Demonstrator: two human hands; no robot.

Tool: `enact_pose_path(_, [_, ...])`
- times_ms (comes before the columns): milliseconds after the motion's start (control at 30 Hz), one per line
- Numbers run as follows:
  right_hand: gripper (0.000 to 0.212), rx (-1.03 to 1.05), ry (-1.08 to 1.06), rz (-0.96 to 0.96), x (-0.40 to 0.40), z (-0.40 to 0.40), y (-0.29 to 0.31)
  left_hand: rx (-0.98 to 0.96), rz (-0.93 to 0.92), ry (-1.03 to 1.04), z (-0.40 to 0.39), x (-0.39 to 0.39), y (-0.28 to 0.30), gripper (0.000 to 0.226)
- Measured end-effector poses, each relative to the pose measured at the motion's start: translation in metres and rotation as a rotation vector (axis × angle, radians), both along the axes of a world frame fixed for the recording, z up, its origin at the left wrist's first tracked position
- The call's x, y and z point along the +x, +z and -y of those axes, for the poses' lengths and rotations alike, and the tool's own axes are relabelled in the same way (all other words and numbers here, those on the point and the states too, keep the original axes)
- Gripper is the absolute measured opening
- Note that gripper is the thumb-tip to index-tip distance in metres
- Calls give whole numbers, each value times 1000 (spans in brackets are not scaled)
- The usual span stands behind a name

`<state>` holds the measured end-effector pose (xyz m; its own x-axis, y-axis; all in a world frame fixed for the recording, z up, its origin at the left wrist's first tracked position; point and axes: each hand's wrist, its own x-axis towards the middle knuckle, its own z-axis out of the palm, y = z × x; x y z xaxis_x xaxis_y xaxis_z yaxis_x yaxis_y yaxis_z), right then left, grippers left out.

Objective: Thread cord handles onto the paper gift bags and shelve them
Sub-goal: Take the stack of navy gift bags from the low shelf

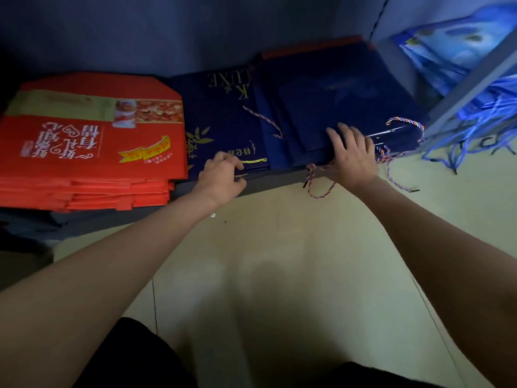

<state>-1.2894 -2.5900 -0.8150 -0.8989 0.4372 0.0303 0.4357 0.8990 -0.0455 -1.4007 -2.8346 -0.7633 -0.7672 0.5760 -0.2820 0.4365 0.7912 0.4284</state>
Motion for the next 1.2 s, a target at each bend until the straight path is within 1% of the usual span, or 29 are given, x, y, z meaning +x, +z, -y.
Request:
enact_pose_path(67, [72, 87, 34, 68, -1, -13, 1, 29, -16, 8, -8, -2, 2, 32])
enact_pose_path(100, [68, 102, 58, 83, -5, -18, 4, 46, -23, 18, -11, -2, 3, 32])
enact_pose_path(200, [57, 70, 109, 162, -17, -18, 14, 58, -49, 25, -15, -2, 4, 32])
enact_pose_path(267, [44, 75, 124, 195, -18, -17, 23, 39, -31, 23, -13, 2, 5, 32])
enact_pose_path(333, [38, 132, 142, 222, -15, -15, 38, 32, 12, 25, -13, 5, 4, 31])
enact_pose_path(400, [33, 171, 182, 195, -10, -6, 51, 97, 109, 97, -16, 5, 3, 31])
enact_pose_path(433, [31, 186, 220, 137, -6, 5, 54, 180, 194, 185, -19, 3, 3, 29])
enact_pose_path(500, [31, 185, 333, -6, 4, 37, 52, 397, 478, 439, -25, 1, 8, 26])
enact_pose_path(533, [34, 145, 393, -35, 8, 53, 48, 468, 616, 549, -27, -1, 9, 27])
enact_pose_path(567, [37, 34, 452, -5, 12, 60, 42, 490, 704, 610, -27, -1, 9, 27])
enact_pose_path(633, [43, -230, 456, 119, 21, 54, 40, 387, 713, 586, -23, -2, 3, 24])
enact_pose_path(667, [46, -300, 400, 51, 25, 41, 41, 335, 686, 566, -19, -3, -1, 24])
enact_pose_path(700, [49, -301, 277, -51, 29, 23, 41, 305, 661, 560, -17, -4, -4, 26])
enact_pose_path(733, [54, -279, 96, -132, 35, 3, 42, 283, 648, 553, -16, -4, -7, 31])
enact_pose_path(767, [61, -274, -118, -145, 44, -20, 44, 282, 637, 556, -16, -4, -9, 35])
enact_pose_path(800, [68, -372, -323, -107, 53, -35, 45, 278, 638, 562, -17, -1, -7, 38])
enact_pose_path(833, [73, -569, -486, -68, 63, -41, 44, 280, 648, 564, -18, 1, -8, 38])
enact_pose_path(867, [72, -803, -587, -53, 70, -41, 39, 270, 662, 555, -19, 4, -9, 39])
enact_pose_path(900, [63, -1031, -644, -53, 75, -33, 35, 265, 672, 543, -21, 6, -11, 40])
enact_pose_path(933, [49, -1194, -682, -68, 76, -24, 30, 269, 680, 544, -22, 9, -10, 41])
enact_pose_path(967, [37, -1275, -700, -105, 76, -18, 26, 287, 673, 548, -22, 9, -10, 41])
enact_pose_path(1000, [30, -1296, -709, -144, 74, -14, 24, 307, 661, 559, -23, 8, -7, 41])
enact_pose_path(1033, [28, -1310, -720, -194, 71, -14, 25, 331, 650, 568, -23, 6, -5, 41])
enact_pose_path(1133, [33, -1390, -747, -409, 59, -19, 52, 382, 618, 617, -23, 0, 5, 41])
enact_pose_path(1167, [32, -1405, -741, -445, 56, -19, 63, 403, 623, 638, -22, -2, 9, 34])
enact_pose_path(1200, [31, -1413, -727, -461, 54, -18, 72, 427, 648, 662, -20, -3, 12, 21])
